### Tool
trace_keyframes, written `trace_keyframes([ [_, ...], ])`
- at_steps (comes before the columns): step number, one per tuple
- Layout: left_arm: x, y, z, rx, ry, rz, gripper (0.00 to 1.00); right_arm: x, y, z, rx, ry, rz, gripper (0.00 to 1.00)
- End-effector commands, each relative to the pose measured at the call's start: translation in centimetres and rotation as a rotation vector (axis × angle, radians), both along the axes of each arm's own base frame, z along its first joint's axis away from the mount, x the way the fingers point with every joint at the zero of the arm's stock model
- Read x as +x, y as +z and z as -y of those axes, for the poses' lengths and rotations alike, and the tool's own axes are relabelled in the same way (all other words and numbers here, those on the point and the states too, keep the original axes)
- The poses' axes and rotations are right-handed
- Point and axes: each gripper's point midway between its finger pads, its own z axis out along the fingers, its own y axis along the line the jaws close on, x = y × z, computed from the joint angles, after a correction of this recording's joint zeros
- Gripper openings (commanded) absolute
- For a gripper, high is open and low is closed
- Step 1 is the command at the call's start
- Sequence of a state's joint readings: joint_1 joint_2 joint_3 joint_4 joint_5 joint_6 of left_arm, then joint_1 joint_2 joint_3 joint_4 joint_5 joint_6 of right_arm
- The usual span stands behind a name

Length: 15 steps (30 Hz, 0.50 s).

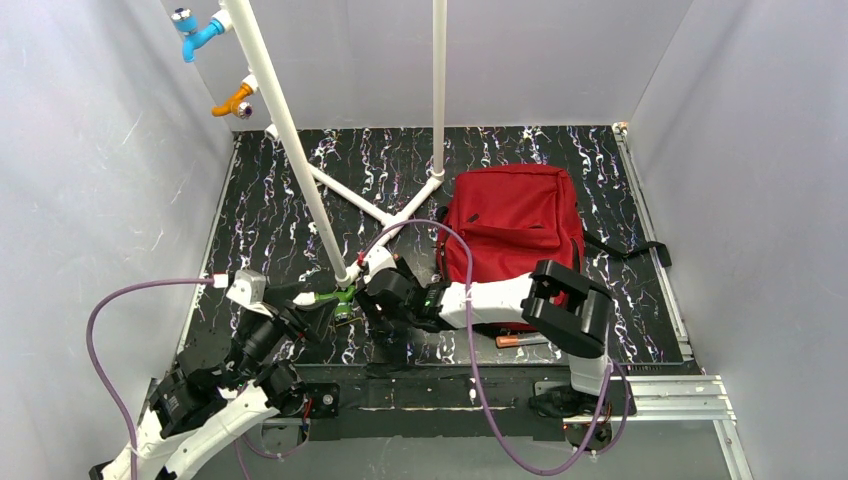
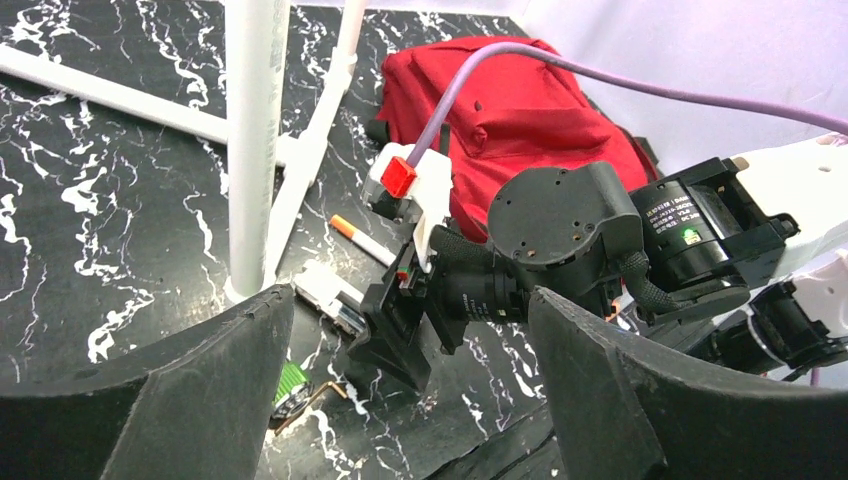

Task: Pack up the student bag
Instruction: Pick up the stationery from the center of the board.

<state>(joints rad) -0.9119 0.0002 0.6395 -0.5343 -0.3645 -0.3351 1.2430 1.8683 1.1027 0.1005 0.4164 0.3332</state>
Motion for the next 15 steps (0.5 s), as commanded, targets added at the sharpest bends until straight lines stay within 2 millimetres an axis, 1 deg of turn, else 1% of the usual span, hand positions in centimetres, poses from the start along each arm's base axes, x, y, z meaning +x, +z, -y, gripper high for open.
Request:
trace_keyframes([
  [1,0.1,-0.3,-0.9,0.056,0.03,-0.013,0.87,2.0,1.2,-1.0,-0.004,-0.093,0.103,0.88],
  [5,0.4,-0.6,-0.9,0.069,0.042,-0.019,0.87,1.7,0.7,-1.1,-0.056,-0.088,0.122,0.78],
  [11,0.7,-0.6,-0.5,0.072,0.046,-0.025,0.87,1.2,-0.8,-1.1,-0.074,-0.069,0.094,0.58],
  [12,0.7,-0.6,-0.5,0.071,0.043,-0.026,0.87,1.1,-1.0,-1.2,-0.072,-0.066,0.091,0.56],
  [15,0.7,-0.6,-0.4,0.071,0.043,-0.031,0.87,0.9,-1.6,-1.3,-0.077,-0.055,0.083,0.54],
])
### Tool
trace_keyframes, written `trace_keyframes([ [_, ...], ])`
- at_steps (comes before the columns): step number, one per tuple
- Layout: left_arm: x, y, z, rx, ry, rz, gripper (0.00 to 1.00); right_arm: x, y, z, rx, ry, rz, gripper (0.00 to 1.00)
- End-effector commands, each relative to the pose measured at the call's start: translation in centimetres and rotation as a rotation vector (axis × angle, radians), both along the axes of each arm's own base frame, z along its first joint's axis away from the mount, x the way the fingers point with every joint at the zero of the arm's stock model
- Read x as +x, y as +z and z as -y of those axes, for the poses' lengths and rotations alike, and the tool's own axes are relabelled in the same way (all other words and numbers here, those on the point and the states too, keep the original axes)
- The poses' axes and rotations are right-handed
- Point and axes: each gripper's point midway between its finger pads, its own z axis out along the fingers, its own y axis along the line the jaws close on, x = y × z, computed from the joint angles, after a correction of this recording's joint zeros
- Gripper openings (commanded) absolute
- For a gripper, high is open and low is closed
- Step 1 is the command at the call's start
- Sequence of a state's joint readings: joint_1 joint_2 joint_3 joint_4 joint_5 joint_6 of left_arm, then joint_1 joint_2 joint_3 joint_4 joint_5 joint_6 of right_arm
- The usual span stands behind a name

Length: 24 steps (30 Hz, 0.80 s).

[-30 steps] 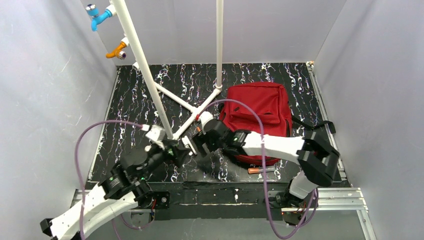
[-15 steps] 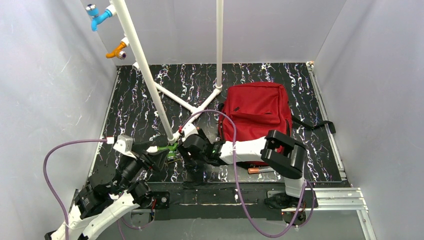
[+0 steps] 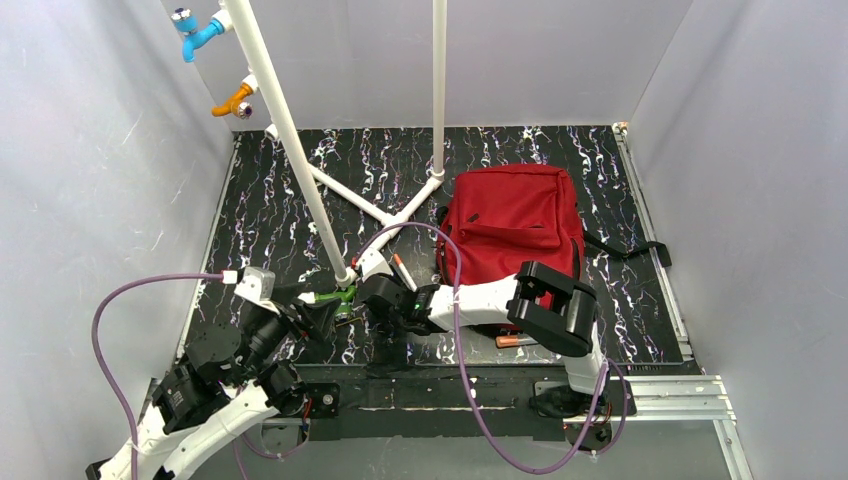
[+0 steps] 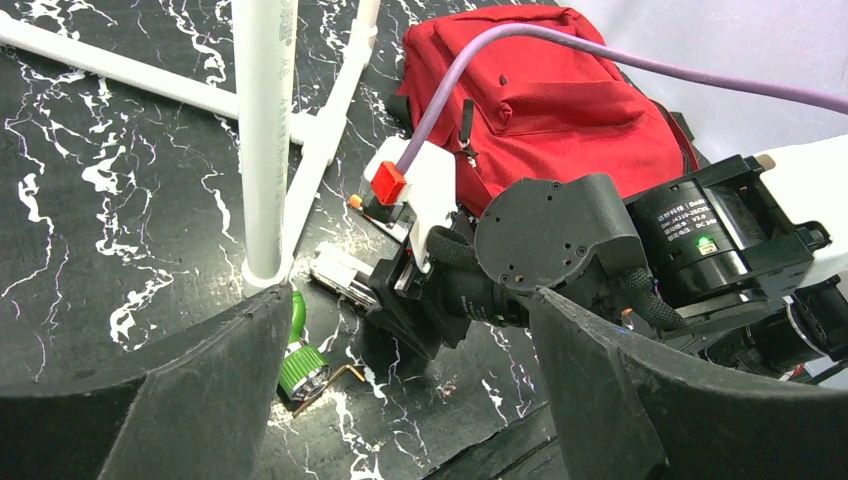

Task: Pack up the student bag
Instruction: Pick up the stationery from the center of the board.

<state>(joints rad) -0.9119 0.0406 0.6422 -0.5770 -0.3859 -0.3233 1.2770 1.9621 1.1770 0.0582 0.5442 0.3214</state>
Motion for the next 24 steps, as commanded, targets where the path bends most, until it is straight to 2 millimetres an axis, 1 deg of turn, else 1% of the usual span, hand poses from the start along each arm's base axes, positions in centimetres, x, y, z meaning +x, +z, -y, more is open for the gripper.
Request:
trace_keyframes([
  [1,0.3,0.9,-0.3,-0.003,0.022,0.012,0.87,0.2,0.1,-1.0,0.015,0.001,0.012,0.53],
  [4,0.4,0.9,-0.2,0.0,0.023,0.012,0.88,0.1,0.1,-1.0,0.016,0.008,0.01,0.47],
  [7,0.4,0.8,-0.2,0.006,0.025,0.008,0.88,0.1,0.9,-1.2,0.033,0.018,0.012,0.39],
  [10,0.6,0.8,-0.1,0.009,0.027,0.005,0.88,-0.1,2.5,-1.4,0.076,0.039,-0.002,0.32],
  [13,0.7,0.8,0.1,0.011,0.028,0.002,0.88,-0.5,4.5,-2.1,0.164,0.106,-0.069,0.3],
  [16,0.8,0.7,0.2,0.017,0.026,0.0,0.88,-0.3,5.8,-1.8,0.238,0.124,-0.167,0.29],
  [19,0.9,0.7,0.5,0.018,0.024,-0.003,0.89,-0.5,6.5,-1.4,0.359,0.174,-0.345,0.28],
  [20,1.0,0.7,0.6,0.017,0.022,-0.003,0.89,-0.6,7.0,-1.3,0.415,0.193,-0.402,0.27],
  [21,1.0,0.8,0.7,0.016,0.02,-0.002,0.89,-0.7,7.2,-0.8,0.458,0.204,-0.464,0.27],
  [22,1.0,0.9,0.8,0.016,0.019,-0.002,0.89,-0.7,8.1,-0.8,0.522,0.233,-0.507,0.27],
  [24,1.1,0.9,0.9,0.019,0.017,-0.004,0.89,-1.0,9.2,0.1,0.608,0.262,-0.594,0.27],
])
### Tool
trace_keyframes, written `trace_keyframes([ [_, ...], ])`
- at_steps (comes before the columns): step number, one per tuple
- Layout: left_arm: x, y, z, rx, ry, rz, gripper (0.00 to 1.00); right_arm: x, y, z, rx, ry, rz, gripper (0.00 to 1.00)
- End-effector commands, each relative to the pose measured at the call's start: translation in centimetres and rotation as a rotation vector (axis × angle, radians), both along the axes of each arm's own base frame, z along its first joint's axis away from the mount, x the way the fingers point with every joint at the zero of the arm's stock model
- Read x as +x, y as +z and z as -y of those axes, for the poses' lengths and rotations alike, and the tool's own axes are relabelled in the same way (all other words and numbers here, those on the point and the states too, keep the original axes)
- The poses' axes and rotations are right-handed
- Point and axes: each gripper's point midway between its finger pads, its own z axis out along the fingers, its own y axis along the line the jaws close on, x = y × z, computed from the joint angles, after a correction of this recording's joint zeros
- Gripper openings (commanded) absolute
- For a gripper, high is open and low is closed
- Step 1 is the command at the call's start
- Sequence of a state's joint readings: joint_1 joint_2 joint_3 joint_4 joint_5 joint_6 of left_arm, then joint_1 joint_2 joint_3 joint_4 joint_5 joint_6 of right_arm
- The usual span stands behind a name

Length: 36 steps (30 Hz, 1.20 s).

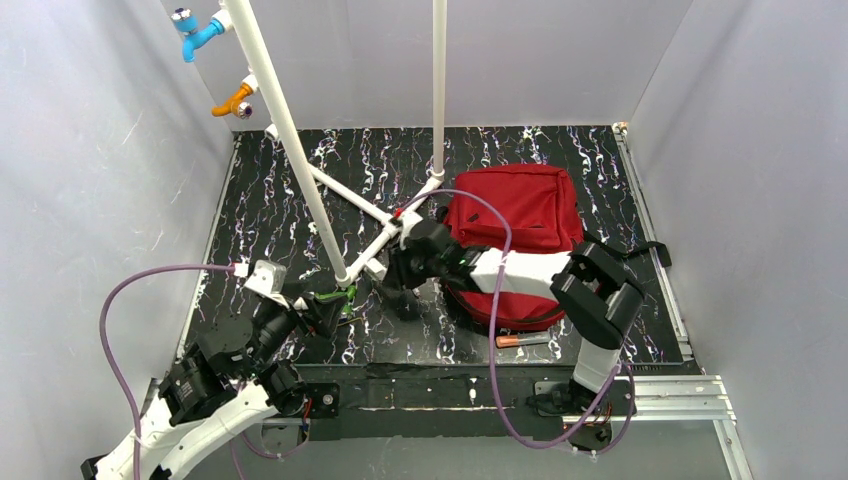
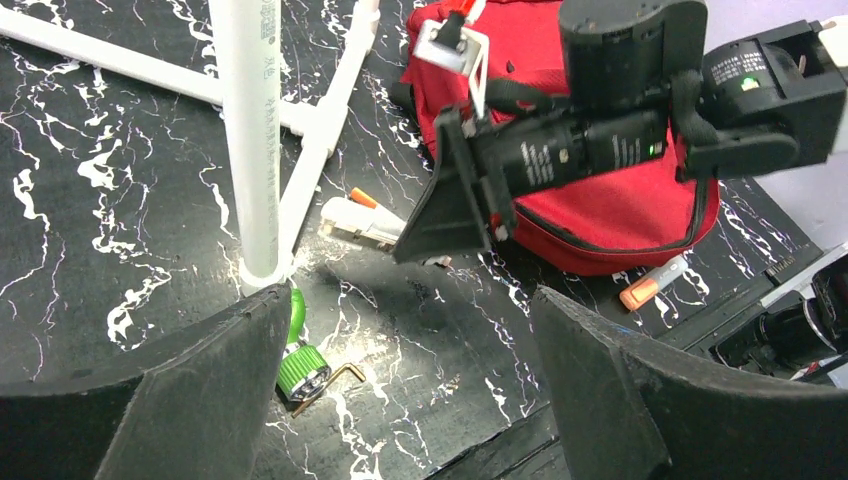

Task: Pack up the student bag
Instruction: Pick up the stationery from the center of the board, then place the stationery in the student bag.

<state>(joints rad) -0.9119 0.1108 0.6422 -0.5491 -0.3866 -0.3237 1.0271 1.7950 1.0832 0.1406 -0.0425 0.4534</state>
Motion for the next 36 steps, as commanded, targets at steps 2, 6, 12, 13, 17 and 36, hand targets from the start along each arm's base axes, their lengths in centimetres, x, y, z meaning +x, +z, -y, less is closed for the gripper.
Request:
trace_keyframes([
  [2,0.5,1.2,0.2,-0.011,0.015,0.021,0.89,-2.2,5.4,0.5,0.342,0.142,-0.283,0.26],
  [6,0.7,1.2,0.6,-0.01,0.008,0.021,0.89,-2.2,7.5,2.9,0.475,0.147,-0.38,0.26],
  [12,1.1,1.3,2.8,0.027,-0.063,0.017,0.89,-2.4,10.6,5.7,0.471,0.178,-0.338,0.26],
  [13,1.2,1.4,3.2,0.032,-0.076,0.017,0.89,-2.2,10.9,6.1,0.449,0.173,-0.315,0.27],
  [17,1.8,2.1,5.2,0.051,-0.13,0.031,0.89,-0.5,9.4,10.1,0.158,0.035,-0.19,0.26],
  [36,7.8,1.3,20.2,0.238,-0.402,-0.2,0.89,3.4,14.8,32.5,-0.466,-0.748,0.344,0.27],
])
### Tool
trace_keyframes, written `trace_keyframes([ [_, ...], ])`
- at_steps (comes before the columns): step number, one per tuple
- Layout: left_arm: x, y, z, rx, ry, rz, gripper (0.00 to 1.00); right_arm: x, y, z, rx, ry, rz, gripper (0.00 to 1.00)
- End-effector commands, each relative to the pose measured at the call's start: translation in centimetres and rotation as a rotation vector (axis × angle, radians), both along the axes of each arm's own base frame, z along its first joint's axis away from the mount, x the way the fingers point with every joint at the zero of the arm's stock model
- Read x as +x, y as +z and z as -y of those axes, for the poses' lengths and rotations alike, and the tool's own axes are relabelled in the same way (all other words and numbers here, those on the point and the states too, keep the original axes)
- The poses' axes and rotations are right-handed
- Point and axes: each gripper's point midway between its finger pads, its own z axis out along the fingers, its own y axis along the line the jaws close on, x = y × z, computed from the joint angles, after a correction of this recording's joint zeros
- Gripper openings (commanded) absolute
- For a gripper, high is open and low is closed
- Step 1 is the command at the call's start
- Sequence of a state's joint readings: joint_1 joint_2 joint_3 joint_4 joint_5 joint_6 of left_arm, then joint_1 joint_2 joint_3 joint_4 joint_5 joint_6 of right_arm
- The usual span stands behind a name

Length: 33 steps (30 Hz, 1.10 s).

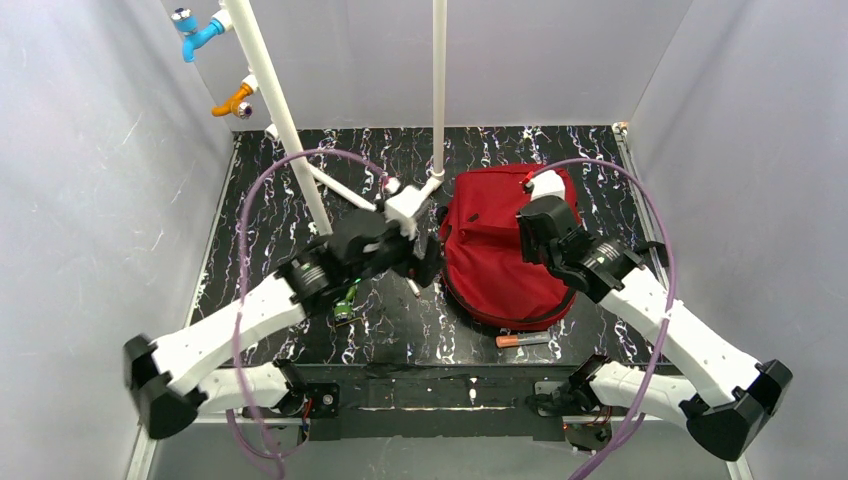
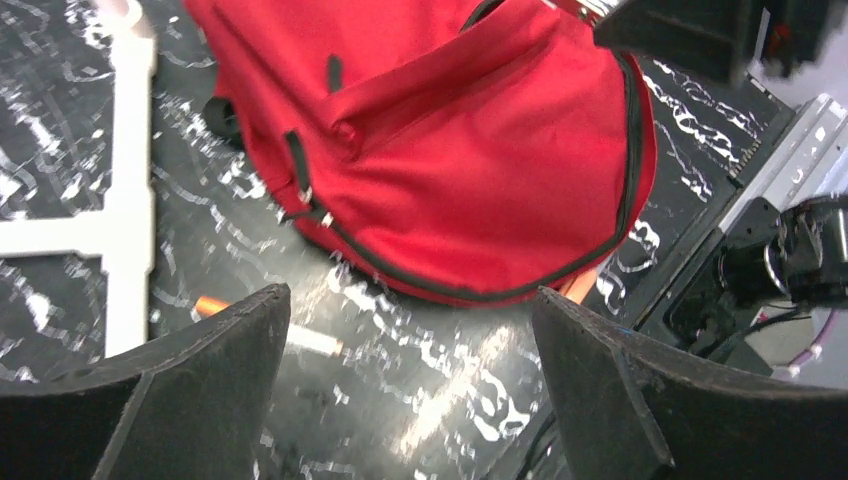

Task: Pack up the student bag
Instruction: Place the stationery in the student bag.

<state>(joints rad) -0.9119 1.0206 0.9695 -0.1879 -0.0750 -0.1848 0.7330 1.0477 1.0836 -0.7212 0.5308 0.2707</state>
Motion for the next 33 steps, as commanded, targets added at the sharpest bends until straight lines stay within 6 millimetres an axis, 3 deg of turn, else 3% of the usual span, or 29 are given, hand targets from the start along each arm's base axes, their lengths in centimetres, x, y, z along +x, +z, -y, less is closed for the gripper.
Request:
trace_keyframes([
  [1,1.5,-0.6,4.1,0.05,-0.05,-0.117,0.89,-0.2,0.2,3.2,-0.019,-0.143,0.059,0.27],
  [5,3.4,-1.9,7.3,0.085,-0.112,-0.213,0.83,-0.3,-1.3,3.9,0.072,-0.168,0.054,0.27],
  [8,5.3,-2.2,9.4,0.117,-0.166,-0.19,0.82,-0.2,-2.0,3.3,0.196,-0.111,0.036,0.28],
  [14,11.1,-3.1,10.9,0.184,-0.159,-0.164,0.8,0.0,-3.9,2.7,0.383,-0.058,-0.068,0.23],
  [17,12.8,-4.2,12.0,0.211,-0.21,-0.152,0.78,0.2,-4.3,2.7,0.449,-0.067,-0.095,0.21],
  [25,15.8,-7.4,15.2,0.335,-0.309,0.006,0.8,0.3,-5.4,2.0,0.549,-0.072,-0.145,0.21],
  [28,16.6,-8.7,15.6,0.381,-0.309,0.016,0.77,0.3,-4.7,2.5,0.522,-0.081,-0.134,0.21],
  [31,16.7,-9.8,15.9,0.431,-0.323,0.041,0.76,0.2,-4.2,4.0,0.458,-0.132,-0.121,0.21],
  [33,15.7,-10.6,16.3,0.459,-0.377,0.055,0.76,0.1,-4.0,4.5,0.429,-0.145,-0.123,0.21],
])
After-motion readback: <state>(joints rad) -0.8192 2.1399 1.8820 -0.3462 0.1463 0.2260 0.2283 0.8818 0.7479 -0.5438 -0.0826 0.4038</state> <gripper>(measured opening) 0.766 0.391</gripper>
